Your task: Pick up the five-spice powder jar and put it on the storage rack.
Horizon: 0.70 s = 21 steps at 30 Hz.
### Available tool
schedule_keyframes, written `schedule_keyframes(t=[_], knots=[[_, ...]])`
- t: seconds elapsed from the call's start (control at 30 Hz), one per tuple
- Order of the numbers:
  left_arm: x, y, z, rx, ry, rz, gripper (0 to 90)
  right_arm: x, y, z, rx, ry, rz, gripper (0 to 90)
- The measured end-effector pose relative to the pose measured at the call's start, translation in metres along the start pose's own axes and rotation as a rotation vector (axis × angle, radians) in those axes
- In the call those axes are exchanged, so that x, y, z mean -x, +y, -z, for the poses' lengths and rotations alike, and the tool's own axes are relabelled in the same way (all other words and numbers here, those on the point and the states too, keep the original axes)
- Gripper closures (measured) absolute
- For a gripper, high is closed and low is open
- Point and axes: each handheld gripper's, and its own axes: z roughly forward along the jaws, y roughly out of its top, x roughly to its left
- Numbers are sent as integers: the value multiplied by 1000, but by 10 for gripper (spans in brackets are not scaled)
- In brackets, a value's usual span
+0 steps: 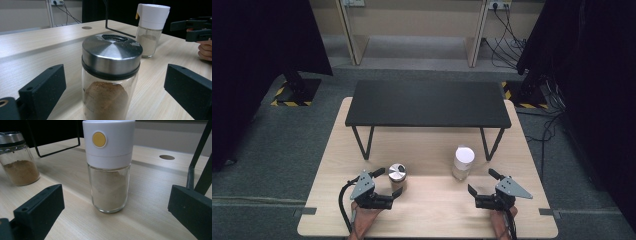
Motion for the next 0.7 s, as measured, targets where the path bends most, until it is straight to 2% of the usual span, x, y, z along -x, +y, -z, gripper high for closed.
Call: schedule_keyframes(t=[0.33,0.4,0.7], knots=[[5,4,-15,-44,27,0,38,0,0,0,2,1,-2,6],[5,4,-18,-43,21,14,40,0,0,0,1,1,-2,5],[4,8,-24,-49,33,25,57,1,0,0,1,1,-2,6]])
